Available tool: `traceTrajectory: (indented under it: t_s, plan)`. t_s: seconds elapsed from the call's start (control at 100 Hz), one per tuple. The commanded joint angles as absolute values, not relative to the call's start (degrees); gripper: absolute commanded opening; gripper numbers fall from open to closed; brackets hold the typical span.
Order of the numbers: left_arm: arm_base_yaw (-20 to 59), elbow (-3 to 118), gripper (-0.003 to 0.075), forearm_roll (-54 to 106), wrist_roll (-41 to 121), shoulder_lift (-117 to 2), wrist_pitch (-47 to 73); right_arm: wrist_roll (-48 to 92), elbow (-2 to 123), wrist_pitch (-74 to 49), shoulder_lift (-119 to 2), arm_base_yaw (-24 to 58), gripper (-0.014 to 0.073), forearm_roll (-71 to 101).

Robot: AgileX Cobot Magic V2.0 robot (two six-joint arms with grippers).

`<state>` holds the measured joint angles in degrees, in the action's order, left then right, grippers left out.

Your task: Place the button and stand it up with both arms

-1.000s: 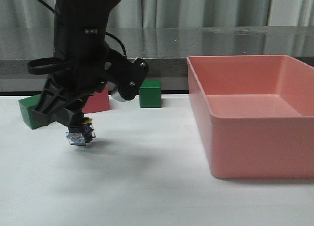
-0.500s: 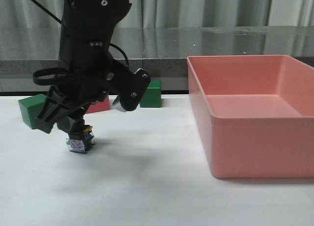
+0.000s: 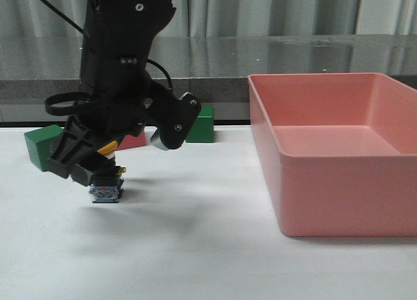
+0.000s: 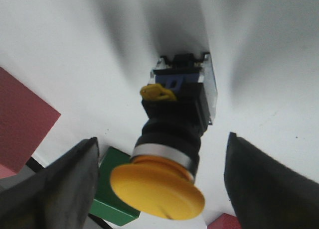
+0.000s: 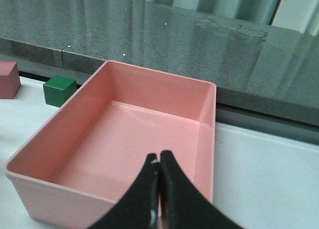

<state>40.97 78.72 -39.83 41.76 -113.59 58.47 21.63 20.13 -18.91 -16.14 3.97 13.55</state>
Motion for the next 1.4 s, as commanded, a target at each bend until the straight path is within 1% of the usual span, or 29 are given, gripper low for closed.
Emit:
traceTrajectory:
  t_s: [0.0, 0.14, 0.32, 0.41, 0.48, 0.53, 0.58, 0.62, 0.63, 0.65, 0.68, 0.69, 0.7, 0.74, 0.88, 0.96, 1.03, 1.16, 1.39]
  plan:
    - [41.5, 80.31, 0.0524, -41.93, 41.21, -110.53, 59.74, 21.68, 21.54, -14.47, -16.55, 3.71, -0.0076, 13.89]
    - [41.5, 80.31, 0.0524, -41.79, 41.21, -109.33, 61.04, 21.68, 21.54, -14.47, -16.55, 3.71, -0.0076, 13.89]
    - [41.38, 80.31, 0.0523, -41.79, 41.21, -104.8, 64.14, 21.68, 21.54, -14.47, -16.55, 3.71, -0.0076, 13.89]
    - [40.67, 80.31, 0.0508, -41.89, 41.21, -101.61, 65.96, 21.68, 21.54, -14.47, -16.55, 3.71, -0.0076, 13.89]
    - [39.47, 80.31, 0.0475, -41.89, 41.21, -99.14, 67.31, 21.68, 21.54, -14.47, -16.55, 3.71, -0.0076, 13.89]
    - [38.47, 80.31, 0.0428, -41.18, 40.98, -97.36, 68.32, 21.68, 21.54, -14.47, -16.55, 3.71, -0.0076, 13.89]
    - [36.86, 80.31, 0.0353, -39.74, 40.98, -95.45, 68.73, 21.68, 21.54, -14.47, -16.55, 3.71, -0.0076, 13.89]
    - [35.63, 80.31, 0.0269, -38.59, 40.98, -93.69, 68.51, 21.68, 21.54, -14.47, -16.55, 3.71, -0.0076, 13.89]
    - [35.09, 80.31, 0.0237, -38.04, 40.87, -93.39, 68.3, 21.68, 21.54, -14.47, -16.55, 3.71, -0.0076, 13.89]
    - [34.22, 80.31, 0.0204, -37.4, 40.75, -92.47, 68.26, 21.68, 21.54, -14.47, -16.55, 3.71, -0.0076, 13.89]
    - [33.0, 80.31, 0.0118, -35.71, 39.94, -91.18, 67.57, 21.68, 21.54, -14.47, -16.55, 3.71, -0.0076, 13.89]
    - [32.67, 80.31, 0.01, -35.31, 39.67, -90.56, 67.4, 21.68, 21.54, -14.47, -16.55, 3.71, -0.0076, 13.89]
    - [31.97, 80.31, 0.0064, -34.54, 39.03, -90.25, 66.92, 21.68, 21.54, -14.47, -16.55, 3.71, -0.0076, 13.89]
    - [30.1, 80.31, -0.0023, -32.26, 36.78, -88.23, 65.67, 21.68, 21.54, -14.47, -16.55, 3.71, -0.0076, 13.89]
    - [21.09, 80.31, -0.002, -16.76, 32.53, -81.13, 59.4, 21.68, 21.54, -14.47, -16.55, 3.71, -0.0076, 13.89]
    - [15.91, 78.53, -0.002, -6.24, 32.66, -76.67, 53.16, 21.68, 21.54, -14.54, -16.55, 3.71, -0.0076, 13.89]
    - [13.14, 75.14, -0.002, -1.79, 33.18, -71.92, 46.63, 21.68, 21.54, -14.54, -16.55, 3.71, -0.0076, 13.89]
    - [11.77, 65.97, -0.002, 1.94, 33.16, -62.06, 35.34, 21.68, 21.54, -14.54, -16.55, 3.71, -0.0076, 13.89]
    - [11.77, 44.39, -0.002, 12.8, 33.16, -44.87, 19.31, 21.68, 21.54, -14.54, -16.55, 3.71, -0.0076, 13.89]
